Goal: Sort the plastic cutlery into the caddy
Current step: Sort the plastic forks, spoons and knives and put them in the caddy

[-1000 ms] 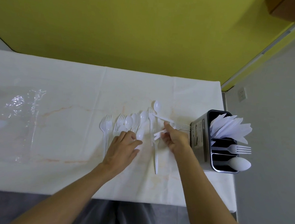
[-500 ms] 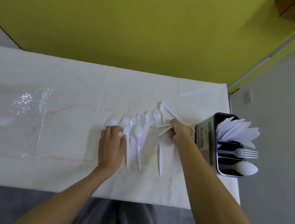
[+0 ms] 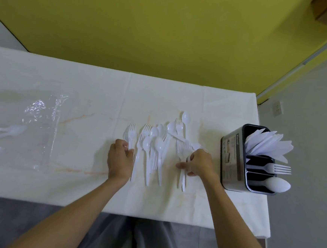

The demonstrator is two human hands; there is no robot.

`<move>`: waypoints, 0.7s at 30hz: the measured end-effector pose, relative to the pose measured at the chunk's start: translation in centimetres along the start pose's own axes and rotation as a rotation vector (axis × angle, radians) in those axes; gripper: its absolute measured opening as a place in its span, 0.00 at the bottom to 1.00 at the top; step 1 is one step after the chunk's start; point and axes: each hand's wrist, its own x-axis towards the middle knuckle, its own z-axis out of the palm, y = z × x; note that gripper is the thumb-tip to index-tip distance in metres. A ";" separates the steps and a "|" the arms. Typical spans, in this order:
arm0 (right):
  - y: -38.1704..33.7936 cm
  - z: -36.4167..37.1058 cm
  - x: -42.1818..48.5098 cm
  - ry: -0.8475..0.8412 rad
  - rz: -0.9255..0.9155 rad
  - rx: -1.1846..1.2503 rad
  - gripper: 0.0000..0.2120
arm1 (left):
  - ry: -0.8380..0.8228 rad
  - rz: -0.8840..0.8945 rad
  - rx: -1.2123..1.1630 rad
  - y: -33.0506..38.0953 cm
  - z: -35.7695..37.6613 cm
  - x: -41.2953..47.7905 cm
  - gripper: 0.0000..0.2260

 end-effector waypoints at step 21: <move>-3.4 1.4 1.5 0.073 0.351 1.616 0.08 | -0.081 0.042 -0.003 -0.5 -0.7 -0.8 0.05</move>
